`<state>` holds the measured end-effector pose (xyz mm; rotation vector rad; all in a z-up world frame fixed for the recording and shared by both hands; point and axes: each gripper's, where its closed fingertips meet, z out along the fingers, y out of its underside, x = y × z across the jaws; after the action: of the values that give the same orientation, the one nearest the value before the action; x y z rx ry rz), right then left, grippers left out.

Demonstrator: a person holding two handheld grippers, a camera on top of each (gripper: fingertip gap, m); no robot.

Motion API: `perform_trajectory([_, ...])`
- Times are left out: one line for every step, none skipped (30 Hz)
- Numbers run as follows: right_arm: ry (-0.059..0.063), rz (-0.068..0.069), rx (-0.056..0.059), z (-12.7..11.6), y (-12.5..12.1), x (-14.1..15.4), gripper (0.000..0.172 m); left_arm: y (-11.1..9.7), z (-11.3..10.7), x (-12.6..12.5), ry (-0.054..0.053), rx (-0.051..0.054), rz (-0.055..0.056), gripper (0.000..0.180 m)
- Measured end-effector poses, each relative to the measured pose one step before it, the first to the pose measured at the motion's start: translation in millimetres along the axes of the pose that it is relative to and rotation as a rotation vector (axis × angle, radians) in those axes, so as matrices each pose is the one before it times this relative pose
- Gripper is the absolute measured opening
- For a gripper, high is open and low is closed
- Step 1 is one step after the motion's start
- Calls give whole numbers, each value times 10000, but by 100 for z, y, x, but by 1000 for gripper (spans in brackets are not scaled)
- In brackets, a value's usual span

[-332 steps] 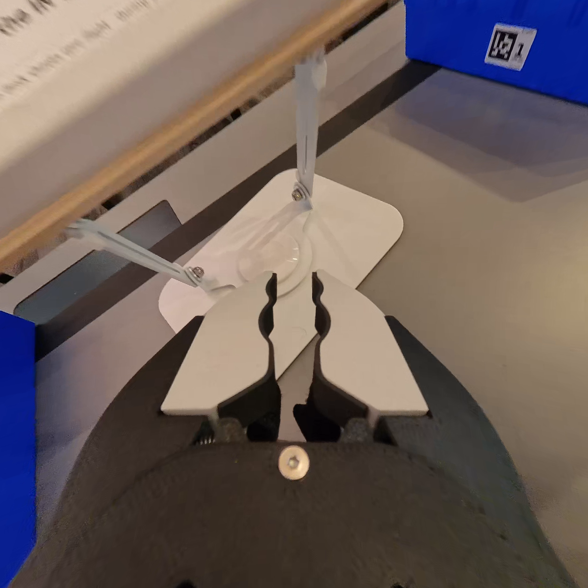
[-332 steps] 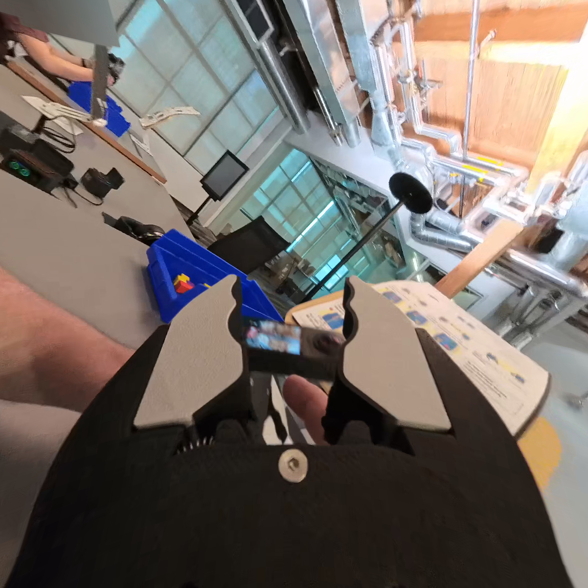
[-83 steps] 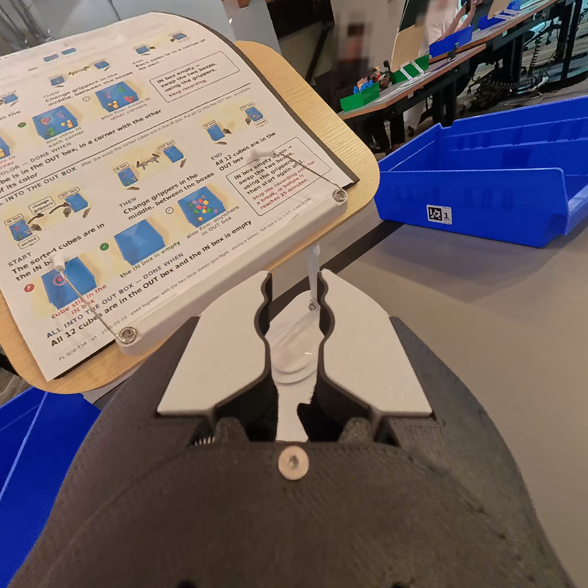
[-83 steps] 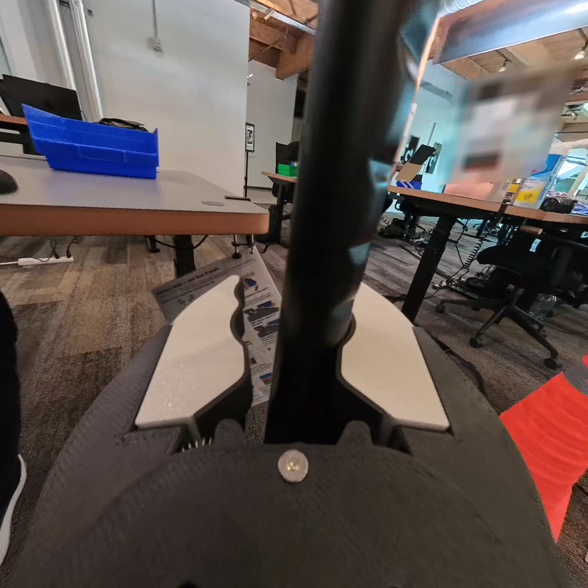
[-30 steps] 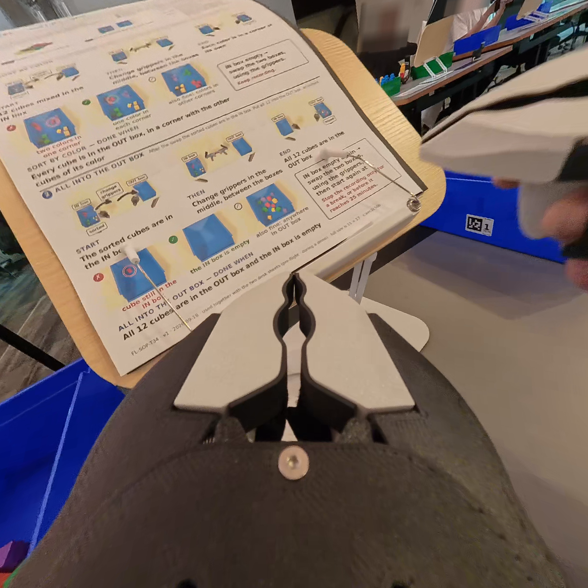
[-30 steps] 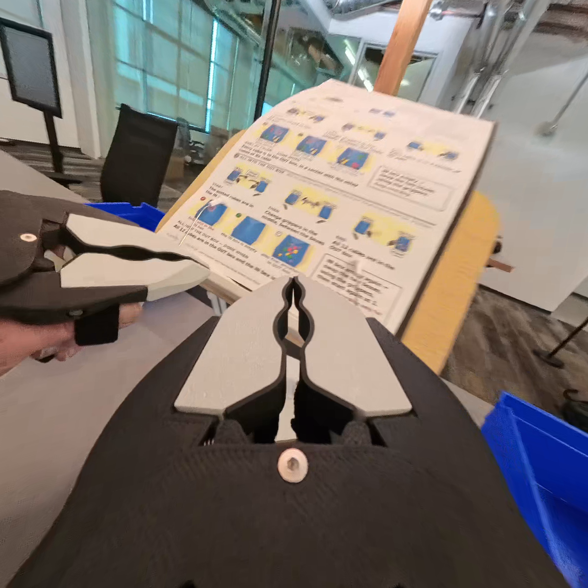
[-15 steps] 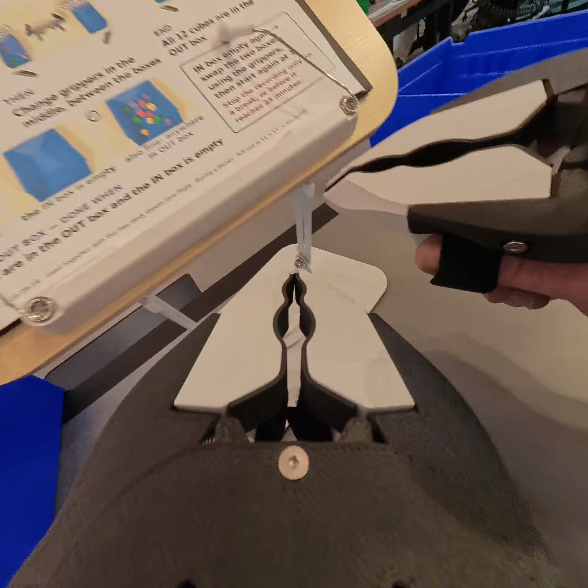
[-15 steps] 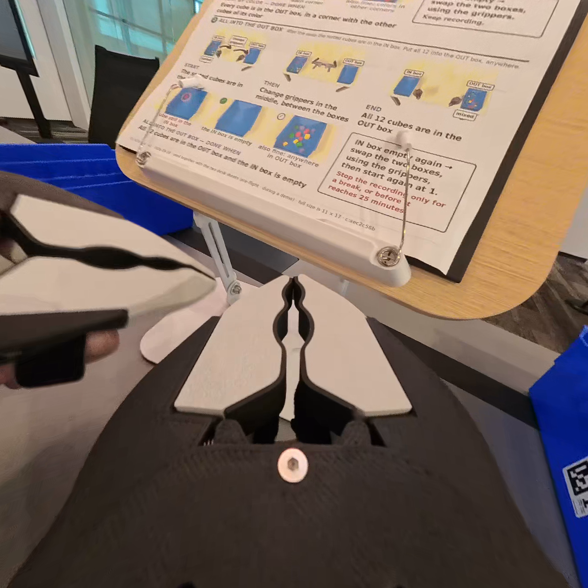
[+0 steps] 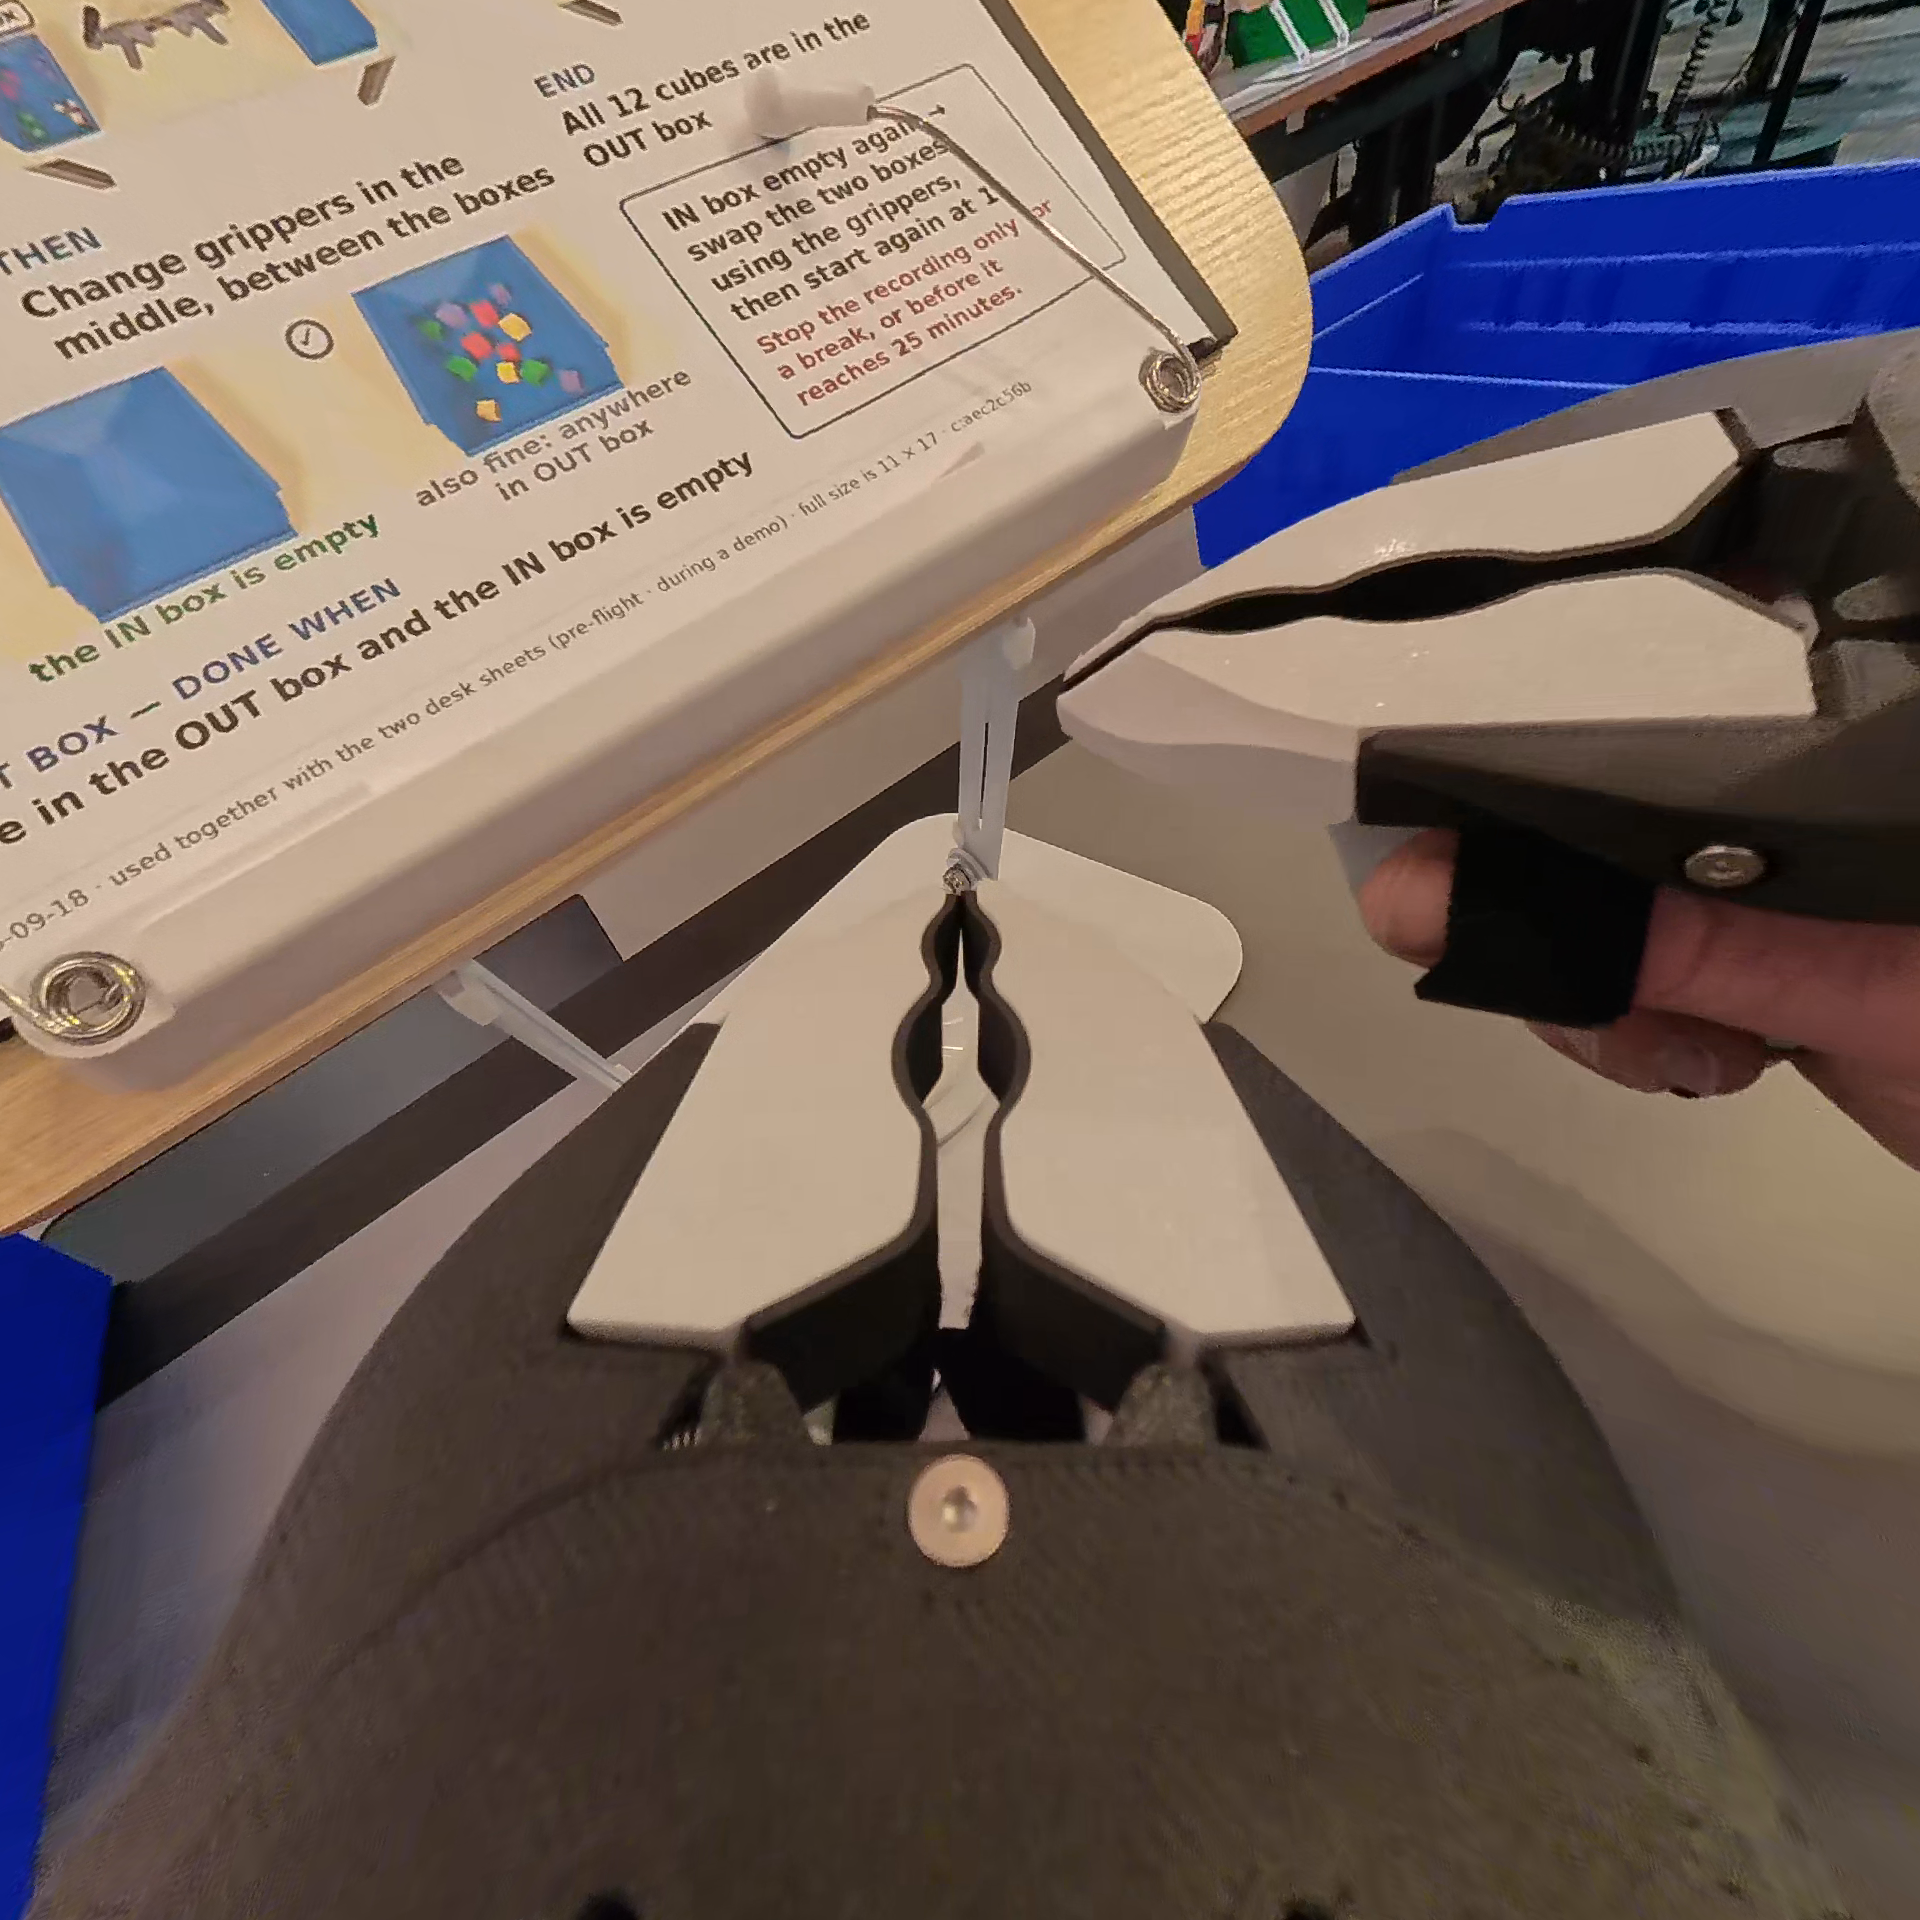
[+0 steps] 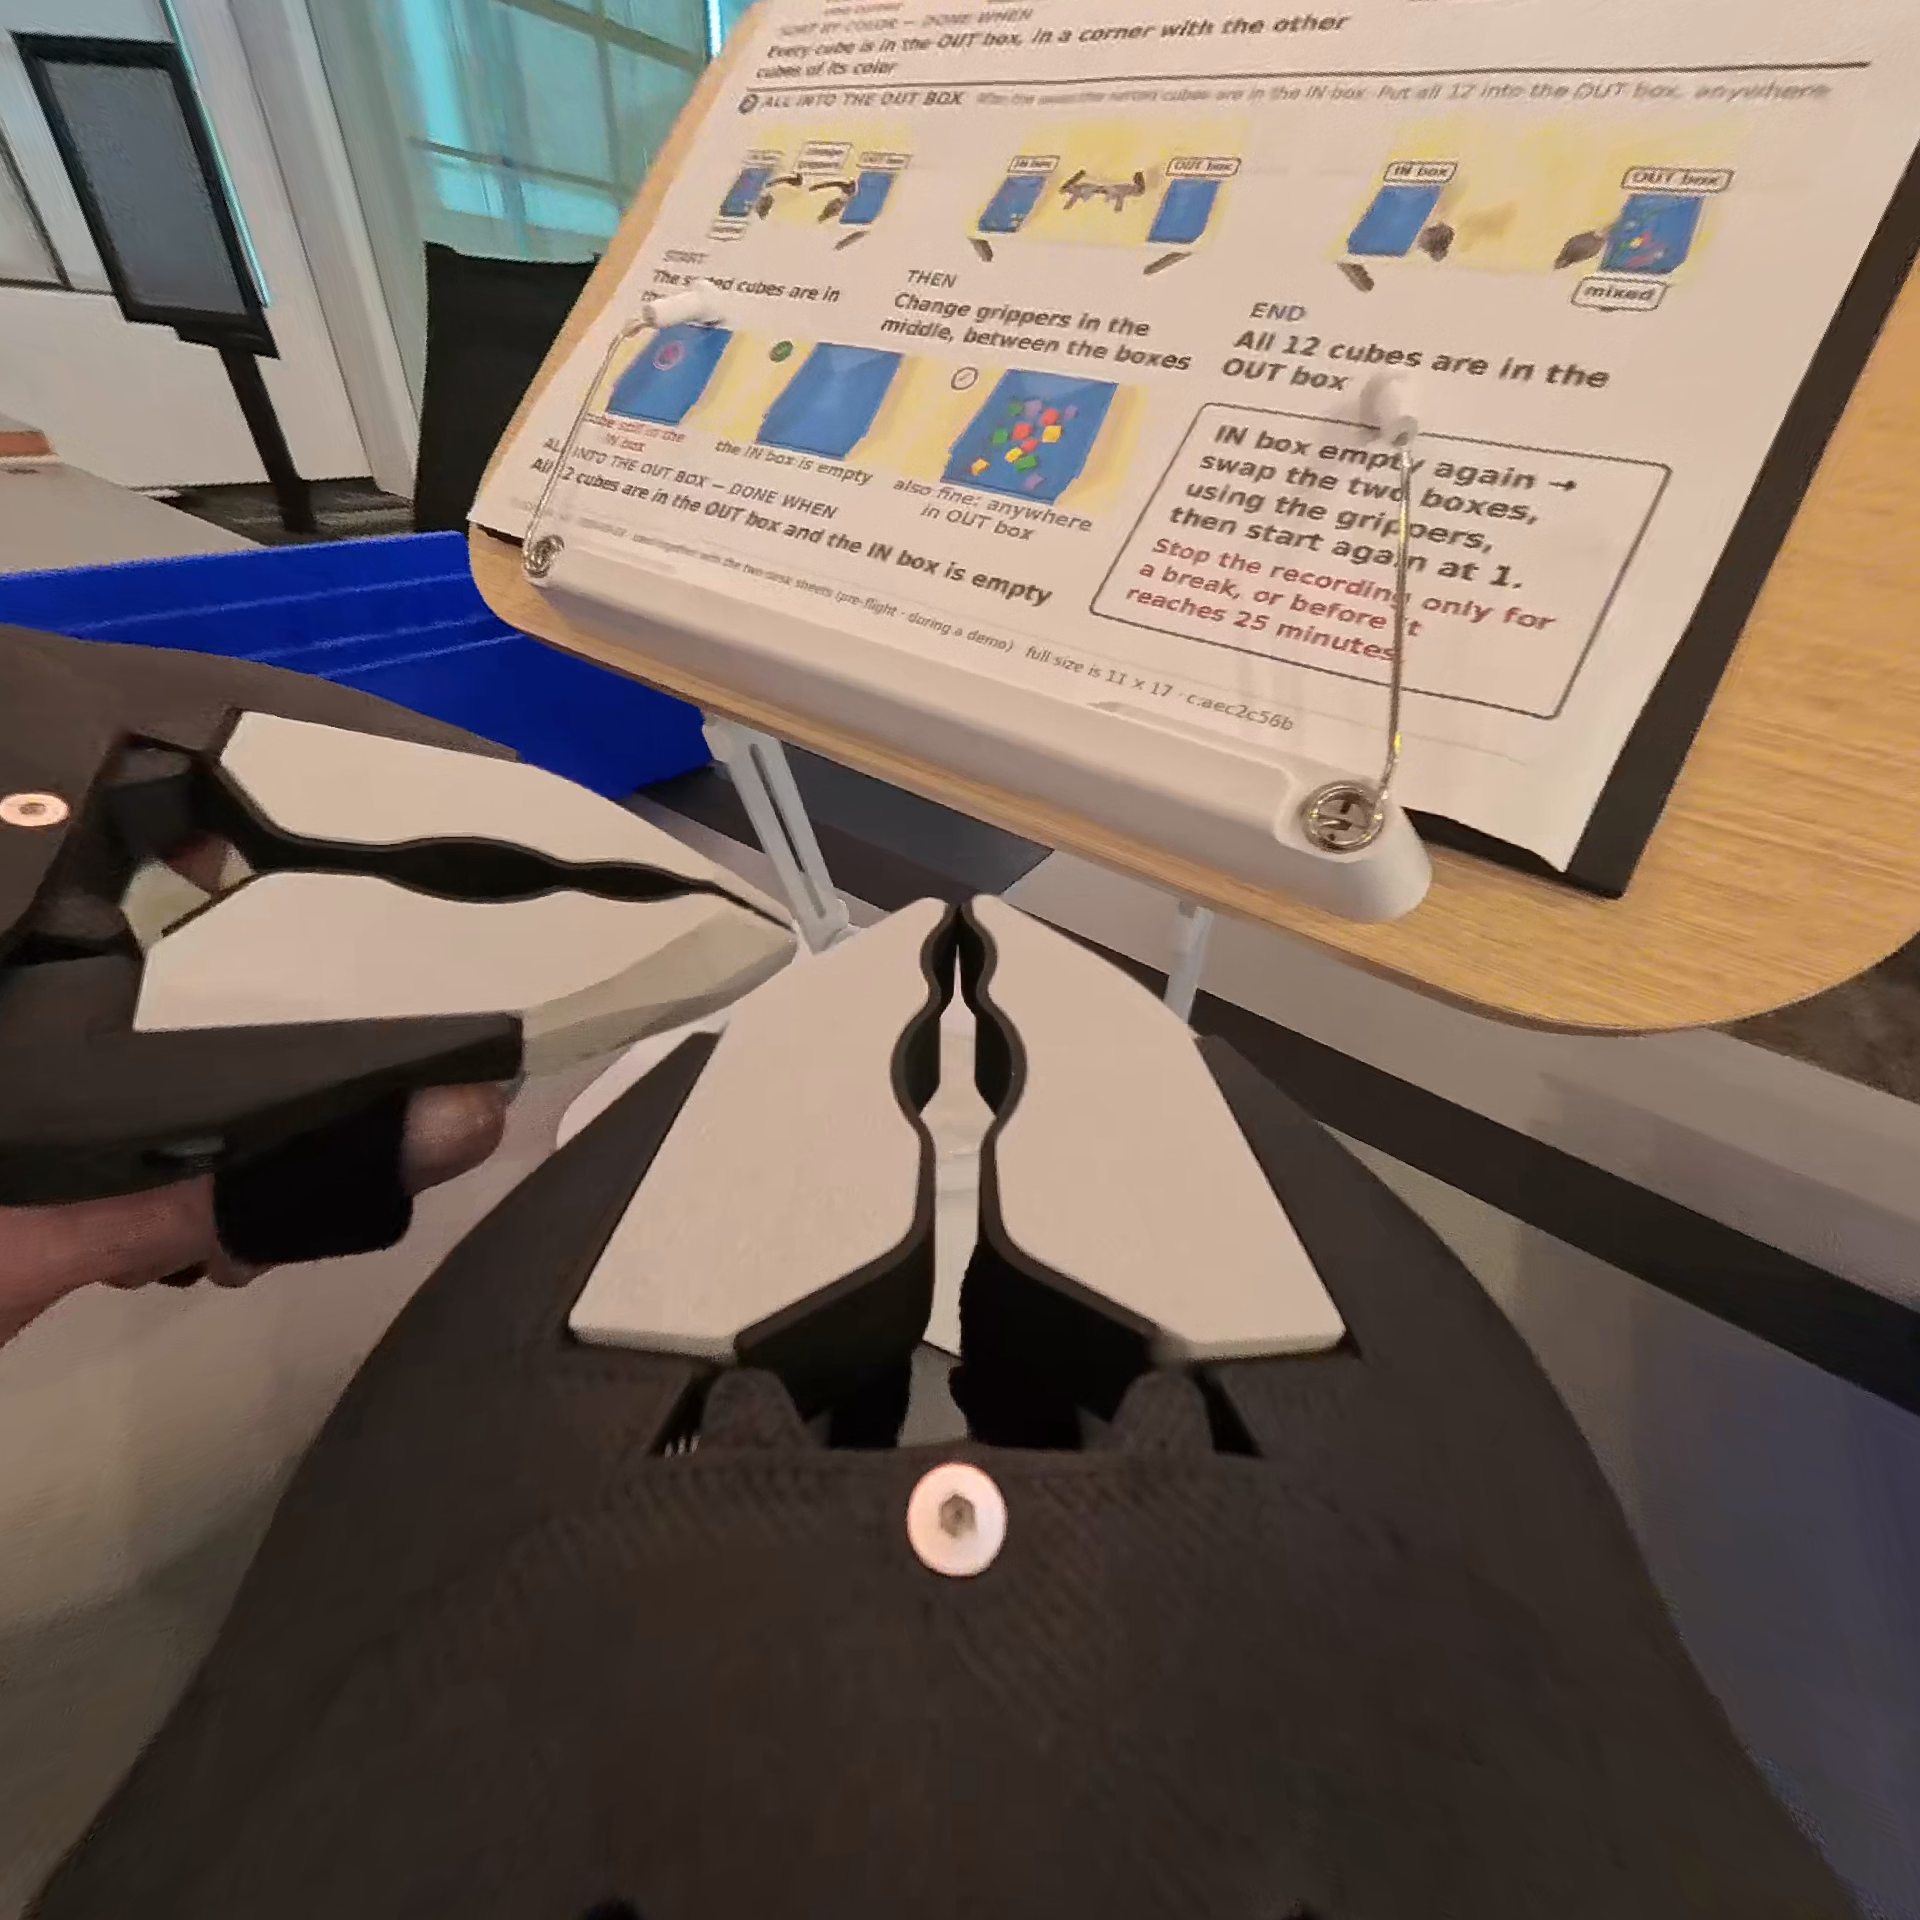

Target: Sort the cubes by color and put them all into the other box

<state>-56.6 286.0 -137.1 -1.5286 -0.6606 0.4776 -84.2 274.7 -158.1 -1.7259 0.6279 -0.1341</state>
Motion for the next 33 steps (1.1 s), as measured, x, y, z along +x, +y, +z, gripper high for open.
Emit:
perform_trajectory([-31, -16, 39, -25, -85, 92, 0, 19, -46, -64, -16, 24, 0, 0])
perform_trajectory([48, 73, 75, -68, -103, 282, 0, 15, -43, -72, 0, 34, -3, 0])
perform_trajectory([125, 99, -68, -10, 65, 425, 0, 53, -23, -78, 22, 15, -20, 0])
perform_trajectory([80, 1, -59, 0, 61, 314, 0, 86, 5, -75, 31, -5, -49, 0])
perform_trajectory([21, -73, 59, -42, -82, 194, 0, 50, 5, -73, 20, 3, -49, 0])
perform_trajectory([-41, -48, 66, -36, -81, 94, 0, 24, 7, -76, 6, 19, -34, 0])
perform_trajectory([-53, 58, -14, 1, 11, 45, 0, 5, 11, -8, 35, 18, -25, 0])
perform_trajectory([-46, 87, -40, 23, 59, 2, 0, 32, 38, 7, 35, -17, -25, 0])
perform_trajectory([-68, 4, 40, 0, -58, -74, 0, -5, 8, -15, -1, -3, -9, 0])
perform_trajectory([-2, -96, 22, 4, -33, 3, 0, -106, -24, 32, -2, 63, 21, 0])
perform_trajectory([17, -117, -80, 43, 89, 23, 0, -122, -36, 52, 11, 59, 28, 0])
perform_trajectory([-146, -12, -86, 63, 101, -203, 0, -59, -12, 23, -5, 9, 13, 0])
perform_trajectory([-67, 64, 4, 32, 2, -134, 0, -53, -13, -3, -6, 23, -14, 0])
perform_trajectory([-184, 33, 45, 30, -62, -412, 0, -30, 17, 8, 11, 30, -34, 0])
perform_trajectory([-265, -49, 5, 51, -53, -697, 0, 83, 60, -6, 18, -30, -29, 0])
perform_trajectory([-44, -86, -45, 78, -7, -516, 1, 163, 78, -24, 10, -58, -24, 0])
perform_trajectory([-81, -120, -34, 91, -8, -668, 0, 115, 36, -76, -17, -20, -31, 0])
perform_trajectory([14, -228, -109, 117, 102, -552, 1, 70, 16, -104, -25, -1, -27, 0])
perform_trajectory([34, -222, -60, 88, 57, -457, 1, 36, 4, -77, -12, -10, -9, 0])
perform_trajectory([-128, -102, 42, 45, -64, -601, 1, -37, -16, -72, -7, 10, 10, 0])
perform_trajectory([-202, -19, 58, 37, -80, -650, 1, -56, -53, -134, -36, 20, 22, 0])
perform_trajectory([-125, -83, -5, 76, -21, -598, 0, -7, -69, -203, -77, -7, 17, 0])
perform_trajectory([0, -124, -3, 74, -3, -439, 0, 61, -78, -313, -109, -29, -5, 0])
perform_trajectory([-23, -116, 43, 11, -87, -346, 0, 69, -87, -295, -60, 0, -43, 0])
perform_trajectory([-125, -6, 24, -10, -75, -346, 0, 33, -112, -266, -21, 28, -80, 0])
perform_trajectory([-92, 95, -39, 20, 32, -201, 0, 36, -80, -297, -61, 4, -90, 0])
perform_trajectory([103, 106, -23, -11, 13, 135, 0, 30, -42, -239, -61, -19, -44, 0])
perform_trajectory([154, -60, 65, -104, -153, 231, 0, -1, -28, -136, -34, 13, 16, 0])
perform_trajectory([102, -105, 75, -119, -237, 254, 0, 6, -25, -88, -27, 32, 45, 0])
perform_trajectory([154, -14, 42, -143, -217, 510, 1, 29, -11, -55, -15, 18, 24, 0])
perform_trajectory([369, 69, -28, -146, -77, 1041, 1, 77, -5, -26, 10, -1, -19, 0])
perform_trajectory([183, 182, 44, -138, -106, 1006, 1, 61, 5, -20, 22, -5, -25, 0])
perform_trajectory([-53, 270, 43, -108, -61, 835, 1, 59, -6, -54, -8, -6, 5, 0])
